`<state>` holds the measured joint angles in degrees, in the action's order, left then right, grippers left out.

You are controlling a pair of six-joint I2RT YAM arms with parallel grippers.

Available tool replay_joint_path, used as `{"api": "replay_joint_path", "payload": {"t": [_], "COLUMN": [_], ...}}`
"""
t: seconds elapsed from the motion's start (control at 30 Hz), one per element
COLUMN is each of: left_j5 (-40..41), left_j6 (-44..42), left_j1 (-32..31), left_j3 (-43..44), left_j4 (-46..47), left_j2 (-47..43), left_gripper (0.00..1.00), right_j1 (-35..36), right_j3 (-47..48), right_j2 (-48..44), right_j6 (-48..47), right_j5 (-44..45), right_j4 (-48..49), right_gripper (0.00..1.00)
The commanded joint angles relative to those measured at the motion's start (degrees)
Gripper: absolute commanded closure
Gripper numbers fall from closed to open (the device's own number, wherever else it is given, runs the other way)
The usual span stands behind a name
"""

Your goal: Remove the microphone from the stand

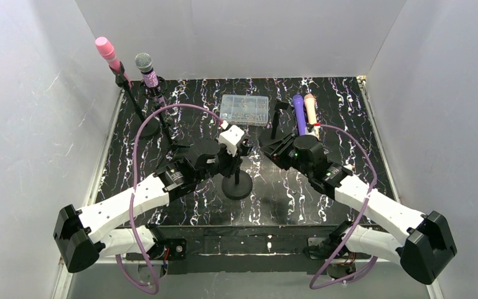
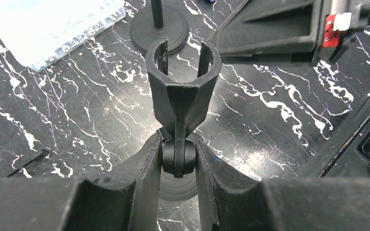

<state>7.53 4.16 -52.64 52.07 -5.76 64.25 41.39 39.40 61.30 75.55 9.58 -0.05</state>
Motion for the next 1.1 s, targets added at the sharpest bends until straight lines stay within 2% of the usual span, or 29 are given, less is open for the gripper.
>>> {"api": "replay_joint_path", "payload": {"t": [0.0, 0.43, 0.67, 0.93, 1.07], "left_j5": [1.5, 3.1, 2.7, 3.9, 5.8], "left_j6": [2.1, 6.6, 6.5, 2.4, 0.0], "left_j1": [0.5, 0.4, 0.4, 0.4, 0.6], "left_j3": [-3.5, -12.3, -13.4, -8.4, -4.8], "left_j4": [1.6, 7.9, 8.6, 11.2, 14.5], "left_j2": [-1.1, 1.9, 2.1, 2.8, 5.1], "left_gripper": [1.0, 1.0, 1.0, 1.0, 1.0], "right_j1": [0.3, 0.3, 0.3, 0.3, 0.3], "right_j3": [4.4, 7.8, 9.8, 17.8, 22.4], "right_j2": [-2.3, -6.0, -5.7, -6.1, -6.8], "right_j6": [-10.0, -18.7, -22.6, -29.7, -32.9], "right_j5": [3.9, 7.7, 7.4, 8.8, 11.2], "right_j4": [-3.8, -10.0, -11.4, -15.1, -16.9], "right_gripper": [0.59, 0.51, 0.38, 0.03, 0.02]}}
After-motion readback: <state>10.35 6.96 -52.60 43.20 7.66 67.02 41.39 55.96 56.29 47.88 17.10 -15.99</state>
